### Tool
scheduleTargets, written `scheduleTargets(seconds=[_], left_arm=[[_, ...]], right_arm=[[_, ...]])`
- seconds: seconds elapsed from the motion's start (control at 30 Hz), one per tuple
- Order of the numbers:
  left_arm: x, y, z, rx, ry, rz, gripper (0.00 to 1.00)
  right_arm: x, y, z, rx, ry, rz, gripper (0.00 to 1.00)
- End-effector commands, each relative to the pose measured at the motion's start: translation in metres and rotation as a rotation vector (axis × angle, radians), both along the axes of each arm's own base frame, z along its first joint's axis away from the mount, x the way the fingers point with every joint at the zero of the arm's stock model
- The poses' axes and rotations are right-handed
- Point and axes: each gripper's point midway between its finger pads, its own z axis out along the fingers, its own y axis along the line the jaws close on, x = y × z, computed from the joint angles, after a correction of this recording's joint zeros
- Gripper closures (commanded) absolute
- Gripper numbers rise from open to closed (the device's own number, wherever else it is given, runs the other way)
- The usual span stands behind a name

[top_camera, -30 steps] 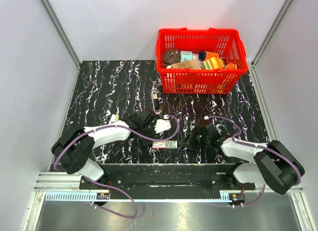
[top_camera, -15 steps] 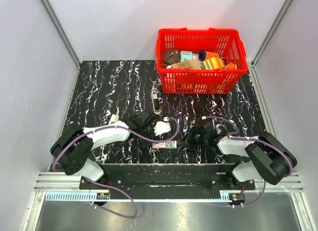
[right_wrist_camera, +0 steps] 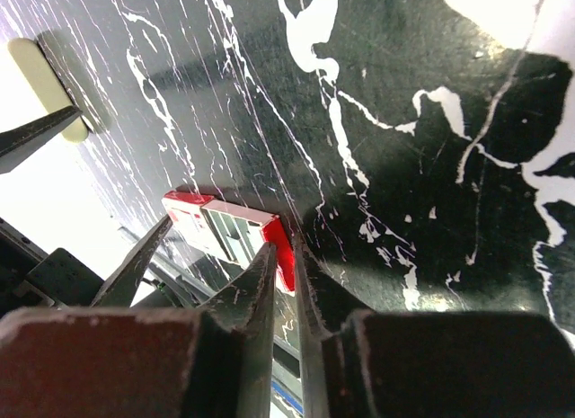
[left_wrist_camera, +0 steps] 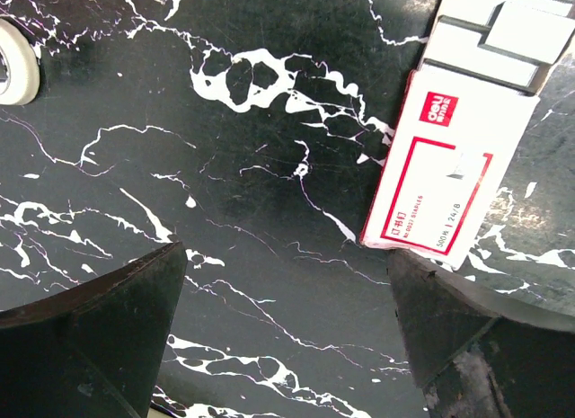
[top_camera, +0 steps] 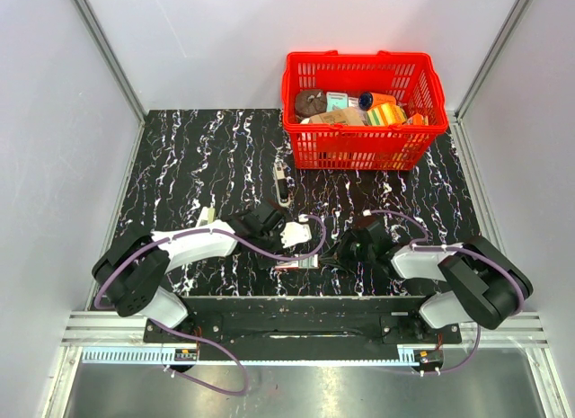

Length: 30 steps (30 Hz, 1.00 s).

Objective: Unload the staples from the stapler

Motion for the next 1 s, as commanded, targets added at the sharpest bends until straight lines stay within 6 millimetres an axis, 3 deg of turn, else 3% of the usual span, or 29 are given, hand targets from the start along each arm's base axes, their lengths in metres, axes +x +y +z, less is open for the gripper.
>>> scheduleTargets(seconds=[0.0,0.33,0.97], left_arm=[[0.005,-0.014,0.008,-0.033,-0.008,-0.007,0.01],[0.006,-0.016,0.007,-0.027,-0.008,-0.010,0.01],[0.004,-0.015,0.005,-0.019,-0.011,-0.016,0.01]], right_arm=[[0.009,0.009,0.010,0.037,-0.034,0.021,0.82],[0.011,0.017,0.013,0.013,-0.053,0.051,0.84],[0.002,0.055,0.003,-0.002,-0.039,0.134,0.86]])
